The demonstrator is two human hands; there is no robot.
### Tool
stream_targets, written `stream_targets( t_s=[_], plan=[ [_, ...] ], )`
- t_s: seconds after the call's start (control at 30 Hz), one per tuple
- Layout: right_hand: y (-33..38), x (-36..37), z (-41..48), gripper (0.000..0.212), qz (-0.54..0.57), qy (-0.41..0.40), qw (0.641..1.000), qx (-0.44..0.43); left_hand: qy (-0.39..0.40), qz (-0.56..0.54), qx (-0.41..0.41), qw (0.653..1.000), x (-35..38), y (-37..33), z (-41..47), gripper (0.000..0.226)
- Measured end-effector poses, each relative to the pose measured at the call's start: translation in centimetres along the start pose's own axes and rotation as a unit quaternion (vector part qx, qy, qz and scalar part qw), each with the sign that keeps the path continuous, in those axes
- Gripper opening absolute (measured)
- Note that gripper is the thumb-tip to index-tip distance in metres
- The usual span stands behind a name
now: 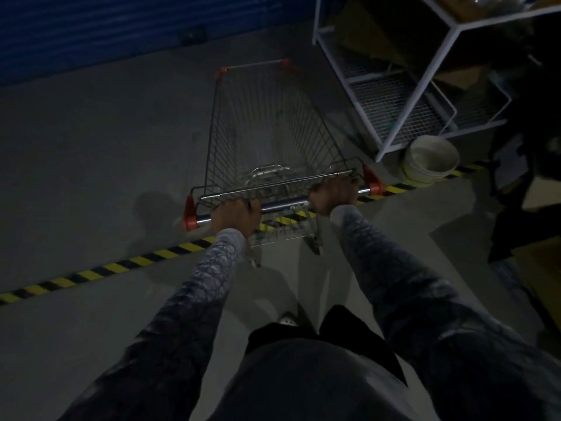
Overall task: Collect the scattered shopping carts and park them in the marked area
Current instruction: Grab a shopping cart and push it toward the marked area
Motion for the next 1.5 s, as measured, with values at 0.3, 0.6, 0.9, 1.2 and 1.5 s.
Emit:
stream_targets(
  t_s=[0.3,0.6,0.9,1.2,1.5],
  plan=[
    [8.3,2.4,19.3,0.053,-0.004,-0.049,0.995,-0.091,0.011,0.0,-0.079,0.997,4.4,5.3,18.0,0.043],
    [16.7,4.4,38.9,0.057,0.081,-0.143,0.964,-0.212,-0.054,0.051,-0.181,0.981,7.9,12.0,37.3,0.056],
    [23.5,6.3,52.4,0.055,0.126,-0.141,0.933,-0.305,0.026,0.012,-0.269,0.963,14.5,17.3,48.6,0.083],
    [29.7,6.2,62.6,0.056,0.128,-0.124,0.938,-0.297,0.107,-0.123,-0.298,0.94,13.8,20.0,54.4,0.07],
    [40.6,14.5,59.5,0.089,0.188,-0.029,0.971,-0.148,0.185,-0.184,-0.429,0.865,13.8,26.8,41.3,0.07]
  ],
)
Point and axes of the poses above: each hand's wrist, its own z-axis towards the middle knuckle, its own x-axis out of the palm, y = z × x, the point moved 9 cm from there along z, towards the middle knuckle, and after that the axes turned 15 degrees about -y, right-handed, at the moved point
